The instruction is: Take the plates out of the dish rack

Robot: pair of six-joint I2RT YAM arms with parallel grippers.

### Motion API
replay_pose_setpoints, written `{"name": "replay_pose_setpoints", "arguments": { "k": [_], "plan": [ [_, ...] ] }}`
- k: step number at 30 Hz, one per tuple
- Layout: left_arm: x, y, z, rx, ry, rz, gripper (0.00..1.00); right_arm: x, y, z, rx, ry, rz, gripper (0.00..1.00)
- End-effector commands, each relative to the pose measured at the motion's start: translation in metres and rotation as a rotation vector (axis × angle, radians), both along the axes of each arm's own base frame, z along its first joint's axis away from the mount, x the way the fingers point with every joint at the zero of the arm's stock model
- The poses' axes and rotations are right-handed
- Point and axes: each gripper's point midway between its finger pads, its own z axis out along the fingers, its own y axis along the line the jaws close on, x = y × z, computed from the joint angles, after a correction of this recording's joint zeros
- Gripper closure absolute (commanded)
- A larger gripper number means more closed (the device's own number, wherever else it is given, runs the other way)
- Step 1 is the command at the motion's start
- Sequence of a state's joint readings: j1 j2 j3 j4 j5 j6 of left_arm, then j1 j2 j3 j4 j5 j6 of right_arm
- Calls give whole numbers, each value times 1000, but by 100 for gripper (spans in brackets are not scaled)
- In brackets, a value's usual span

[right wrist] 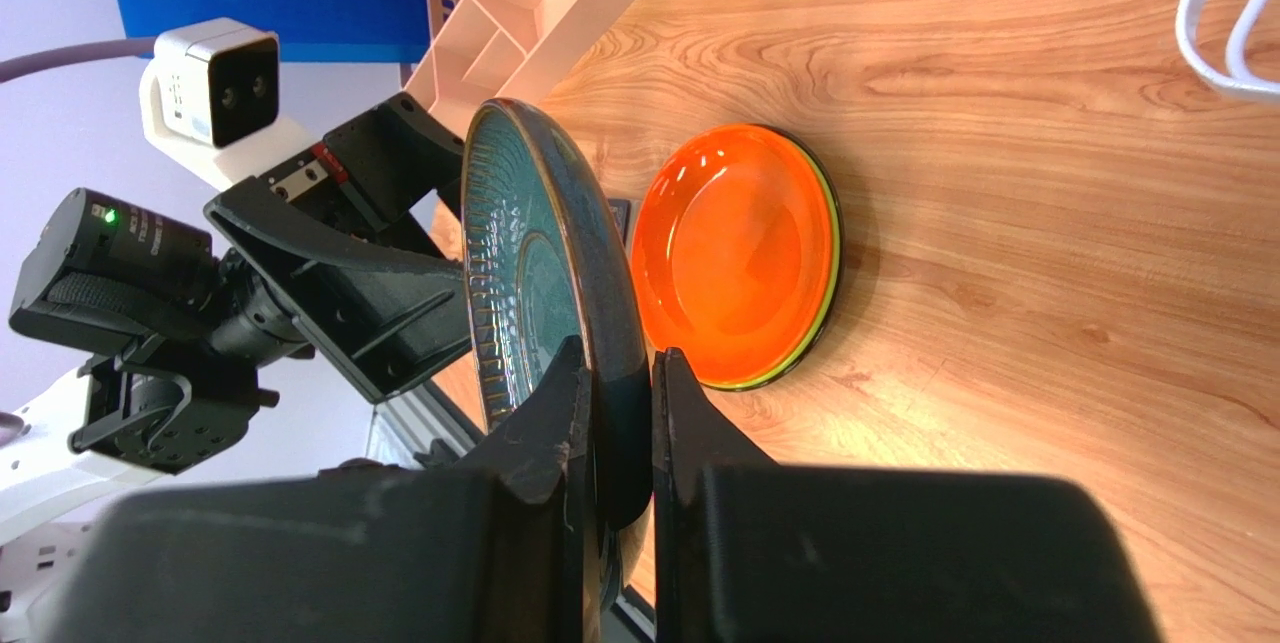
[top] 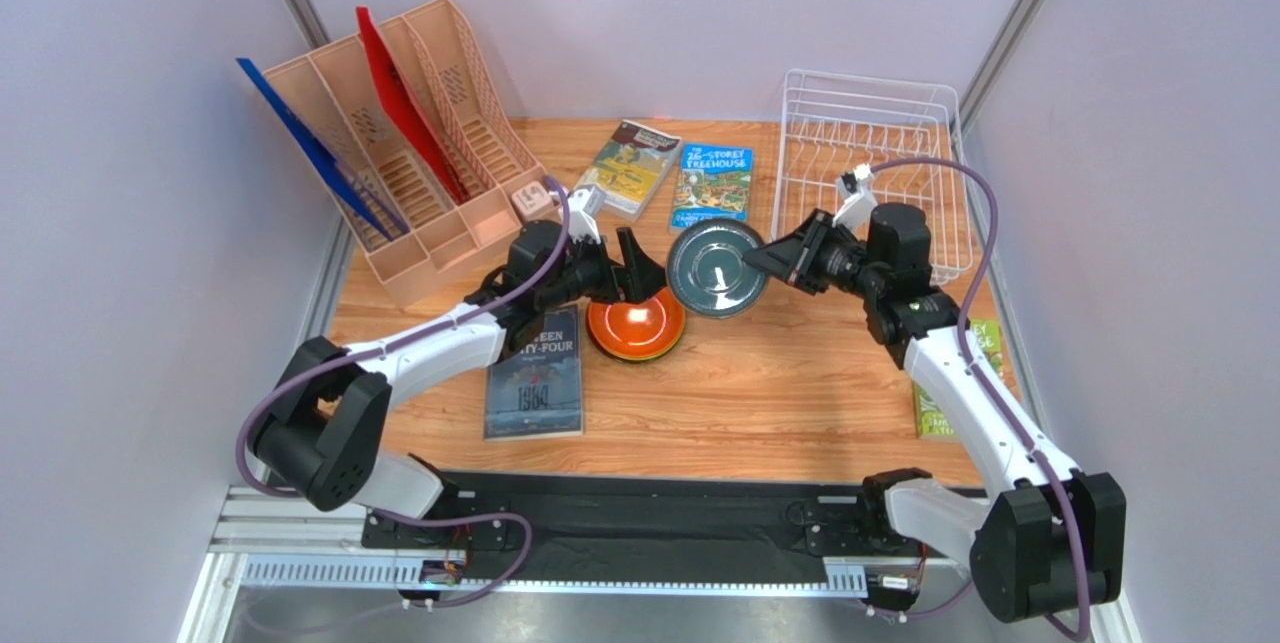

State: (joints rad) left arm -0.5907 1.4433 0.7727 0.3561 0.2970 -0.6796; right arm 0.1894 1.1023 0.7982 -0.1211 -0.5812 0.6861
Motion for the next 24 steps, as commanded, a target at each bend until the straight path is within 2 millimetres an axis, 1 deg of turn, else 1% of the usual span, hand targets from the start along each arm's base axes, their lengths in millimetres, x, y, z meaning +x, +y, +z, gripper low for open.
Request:
{"name": "replay_pose_setpoints", "arguments": {
  "k": [1,2,5,7,9,10,12,13,14,15,16,17,19,20,22,24],
  "plan": [
    [-5,-2,43,-76,-108,-1,0,7,-5,28,-7,-114,-53,100],
    [-5,1,44,-73,-109,17,0,11,-9,28,-21,-118,-80,100],
    [-6,6,43,-73,-112,37,0,14,-13,25,-41,-118,-99,100],
    [-6,8,42,-71,-107,47,0,18,-11,23,-35,-109,-100,100],
    [-6,7,48,-84,-124,43,0,19,-8,23,-19,-109,-83,100],
    [-6,5,52,-90,-129,34,0,21,-5,21,-4,-95,-76,100],
    [-7,-1,50,-100,-113,6,0,20,2,23,18,-100,-45,100],
    [-5,-5,56,-121,-125,-6,0,20,5,18,25,-81,-30,100],
    [-6,-9,52,-127,-113,-25,1,19,7,16,26,-73,-20,100],
    [-6,-12,52,-143,-100,-31,0,21,12,20,40,-95,-4,100],
    [-4,-15,57,-165,-114,-37,0,18,17,17,56,-81,25,100],
    [-2,-17,51,-169,-100,-42,0,19,21,11,78,-48,31,100],
    [0,-25,58,-210,-103,-62,1,16,31,13,103,-54,67,100],
    [1,-29,52,-214,-83,-75,2,16,33,12,106,-52,68,100],
    [3,-35,53,-250,-76,-86,5,14,38,15,113,-58,82,100],
    [2,-36,53,-262,-78,-93,17,12,43,19,124,-64,97,100]
  ]
}}
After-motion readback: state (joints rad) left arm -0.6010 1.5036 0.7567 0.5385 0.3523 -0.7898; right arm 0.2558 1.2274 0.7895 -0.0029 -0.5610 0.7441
